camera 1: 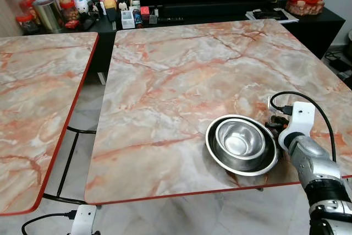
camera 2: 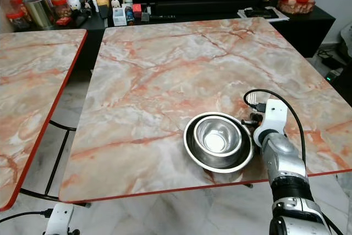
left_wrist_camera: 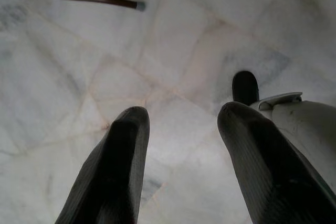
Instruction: Setting the table
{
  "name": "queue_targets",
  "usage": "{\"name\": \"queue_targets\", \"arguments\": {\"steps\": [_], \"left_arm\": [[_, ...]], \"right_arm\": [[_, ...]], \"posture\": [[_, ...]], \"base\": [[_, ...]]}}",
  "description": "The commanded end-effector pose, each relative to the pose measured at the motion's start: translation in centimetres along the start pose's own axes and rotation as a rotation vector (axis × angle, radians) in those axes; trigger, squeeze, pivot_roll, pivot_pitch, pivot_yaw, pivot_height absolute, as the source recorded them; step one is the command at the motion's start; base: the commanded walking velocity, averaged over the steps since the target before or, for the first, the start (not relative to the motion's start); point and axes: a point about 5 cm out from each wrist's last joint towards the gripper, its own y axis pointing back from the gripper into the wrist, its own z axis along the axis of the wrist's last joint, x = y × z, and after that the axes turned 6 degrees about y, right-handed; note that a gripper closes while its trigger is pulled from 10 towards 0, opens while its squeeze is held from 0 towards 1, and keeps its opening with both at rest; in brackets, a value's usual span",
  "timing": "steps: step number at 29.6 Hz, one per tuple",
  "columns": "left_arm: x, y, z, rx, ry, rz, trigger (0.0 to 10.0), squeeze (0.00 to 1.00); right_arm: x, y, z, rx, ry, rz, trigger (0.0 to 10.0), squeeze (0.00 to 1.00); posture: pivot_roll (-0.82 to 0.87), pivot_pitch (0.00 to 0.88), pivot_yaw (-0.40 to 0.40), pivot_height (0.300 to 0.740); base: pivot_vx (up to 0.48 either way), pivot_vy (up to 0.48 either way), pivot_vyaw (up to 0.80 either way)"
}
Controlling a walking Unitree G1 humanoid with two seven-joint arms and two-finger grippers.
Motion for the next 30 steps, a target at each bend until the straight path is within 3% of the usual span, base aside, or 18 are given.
{"name": "queue_targets", "arguments": {"steps": [1, 30], "left_arm": [[0.15, 0.04, -0.25, 0.003, -0.003, 0.007, 10.0, 0.0], [0.2, 0.07, -0.45, 0.007, -0.008, -0.002, 10.0, 0.0]], "right_arm": [[-0.25, 0.0, 0.05, -0.003, 0.004, -0.006, 10.0, 0.0], [-0.06, -0.22, 0.04, 0.004, 0.0, -0.011, 10.0, 0.0]], "posture": [[0.03, 0.046, 0.022, 0.74], [0.03, 0.03, 0.026, 0.74]], "base": [[0.0, 0.0, 0.0], [0.0, 0.0, 0.0]]}}
